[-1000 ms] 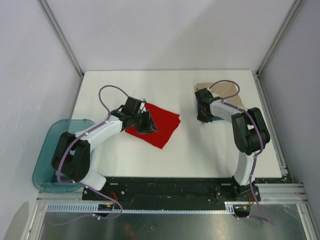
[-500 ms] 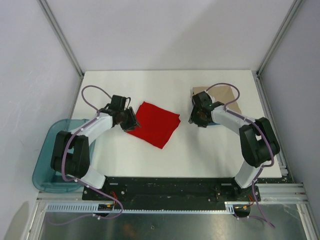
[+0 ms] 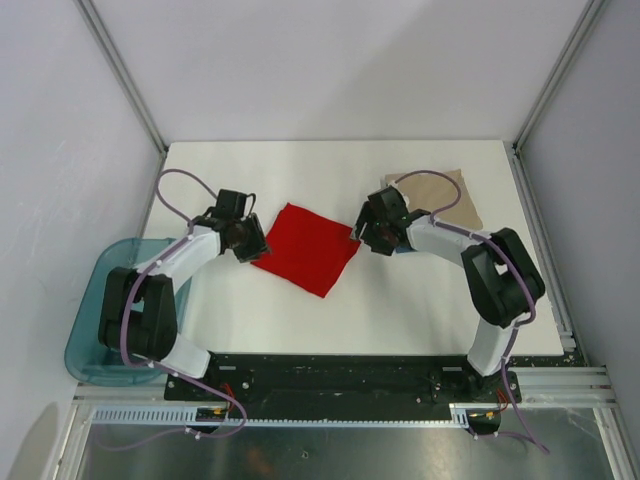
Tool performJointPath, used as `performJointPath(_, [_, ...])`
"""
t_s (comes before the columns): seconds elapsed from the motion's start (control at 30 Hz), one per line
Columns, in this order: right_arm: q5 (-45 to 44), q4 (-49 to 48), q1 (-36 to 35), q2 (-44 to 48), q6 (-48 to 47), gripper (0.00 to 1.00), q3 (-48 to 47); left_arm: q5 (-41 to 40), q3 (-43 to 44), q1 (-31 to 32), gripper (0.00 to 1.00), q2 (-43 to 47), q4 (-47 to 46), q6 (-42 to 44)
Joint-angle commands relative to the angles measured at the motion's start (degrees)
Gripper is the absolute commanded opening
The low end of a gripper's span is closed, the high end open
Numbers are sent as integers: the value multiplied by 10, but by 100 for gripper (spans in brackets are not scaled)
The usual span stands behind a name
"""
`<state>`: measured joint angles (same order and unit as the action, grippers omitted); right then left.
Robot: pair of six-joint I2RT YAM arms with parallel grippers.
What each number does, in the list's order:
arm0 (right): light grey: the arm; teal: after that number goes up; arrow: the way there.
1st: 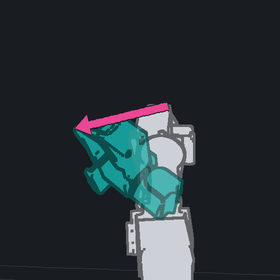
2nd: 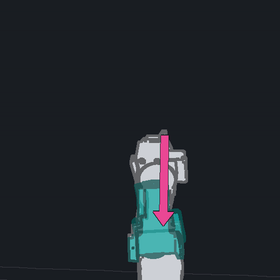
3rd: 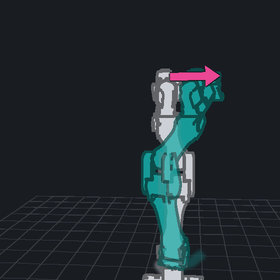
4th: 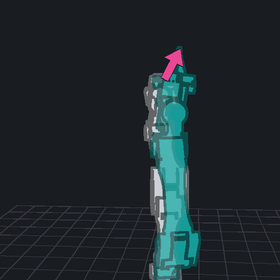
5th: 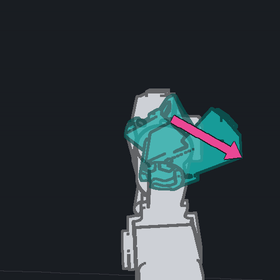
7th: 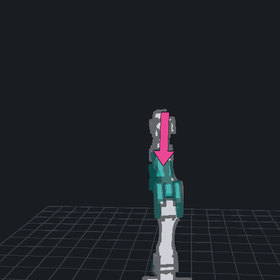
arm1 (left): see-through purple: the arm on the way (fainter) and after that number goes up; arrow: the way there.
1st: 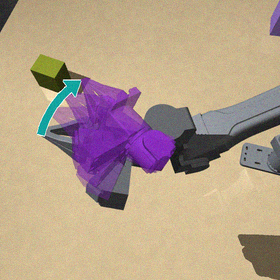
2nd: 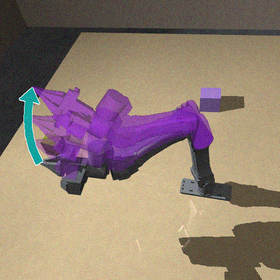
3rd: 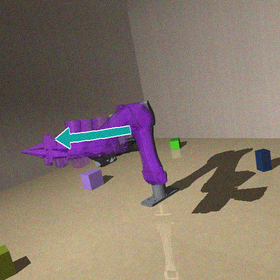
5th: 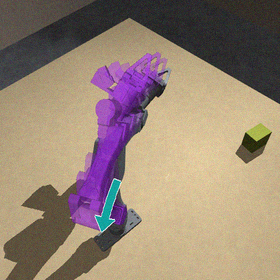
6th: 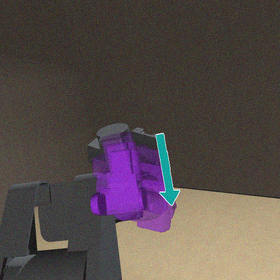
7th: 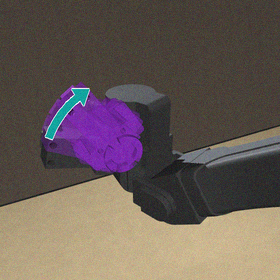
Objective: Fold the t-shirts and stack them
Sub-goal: Put the neatly folded tshirt into the corner of the board with both arms
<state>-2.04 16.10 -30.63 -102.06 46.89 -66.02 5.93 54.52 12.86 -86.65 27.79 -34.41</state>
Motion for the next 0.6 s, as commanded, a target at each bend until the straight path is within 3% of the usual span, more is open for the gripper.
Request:
performJointPath(0.0, [13, -79, -12, -32, 51, 74, -13, -11, -6, -7, 43, 34, 5, 19])
performJointPath(0.2, [-3, -77, -17, -65, 78, 74, -20, -9, -14, -14, 43, 48, 10, 24])
performJointPath(0.3, [0, -81, -16, -74, 90, 68, -21, -9, -15, -17, 43, 51, 12, 25])
performJointPath(0.57, [11, -77, 0, -97, 94, 23, -27, -13, -29, -25, 43, 62, 17, 28])
